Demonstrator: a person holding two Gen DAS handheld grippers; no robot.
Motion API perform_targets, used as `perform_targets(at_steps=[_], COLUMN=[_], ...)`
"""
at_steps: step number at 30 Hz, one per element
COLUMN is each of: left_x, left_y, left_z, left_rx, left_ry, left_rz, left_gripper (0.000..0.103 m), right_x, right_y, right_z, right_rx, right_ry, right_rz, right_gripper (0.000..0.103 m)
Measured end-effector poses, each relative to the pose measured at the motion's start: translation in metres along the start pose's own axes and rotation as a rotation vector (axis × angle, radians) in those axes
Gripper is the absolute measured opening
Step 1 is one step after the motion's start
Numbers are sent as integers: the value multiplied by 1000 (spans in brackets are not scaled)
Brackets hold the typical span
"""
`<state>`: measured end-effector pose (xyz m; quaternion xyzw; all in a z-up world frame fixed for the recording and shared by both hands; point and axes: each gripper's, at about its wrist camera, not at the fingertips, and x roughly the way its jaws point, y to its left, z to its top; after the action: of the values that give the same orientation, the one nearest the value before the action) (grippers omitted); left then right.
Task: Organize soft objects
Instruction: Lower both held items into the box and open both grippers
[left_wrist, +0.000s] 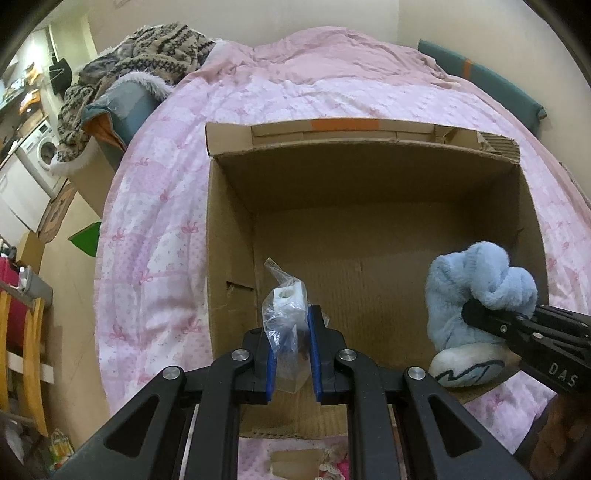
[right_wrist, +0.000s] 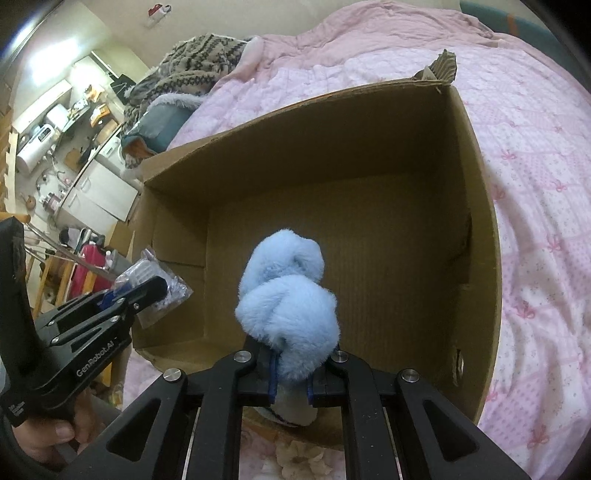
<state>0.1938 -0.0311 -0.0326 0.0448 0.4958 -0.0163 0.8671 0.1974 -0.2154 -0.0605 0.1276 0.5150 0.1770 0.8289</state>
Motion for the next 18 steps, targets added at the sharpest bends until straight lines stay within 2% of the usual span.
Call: perform_targets(at_steps=[9, 13, 15, 17, 18], left_x=[14, 16, 14, 11, 9], left_y=[4, 4, 3, 1, 1], left_z=[-7, -8, -8, -8, -8], left_rx=[-53, -62, -58, -52, -49], left_ry=[42, 50, 46, 37, 30], left_rz=[-6, -4, -2, 2, 4], left_gripper=[17, 28, 39, 56, 58], right_x=[0, 0, 0, 0, -1], right_y=[0, 2, 3, 4, 4], right_z=[0, 0, 0, 2, 2], right_rx=[5, -3, -1, -1, -1], right_ry=[0, -3, -1, -3, -4], right_rz=[-30, -37, -34, -34, -33], right_gripper=[14, 15, 16, 16, 17])
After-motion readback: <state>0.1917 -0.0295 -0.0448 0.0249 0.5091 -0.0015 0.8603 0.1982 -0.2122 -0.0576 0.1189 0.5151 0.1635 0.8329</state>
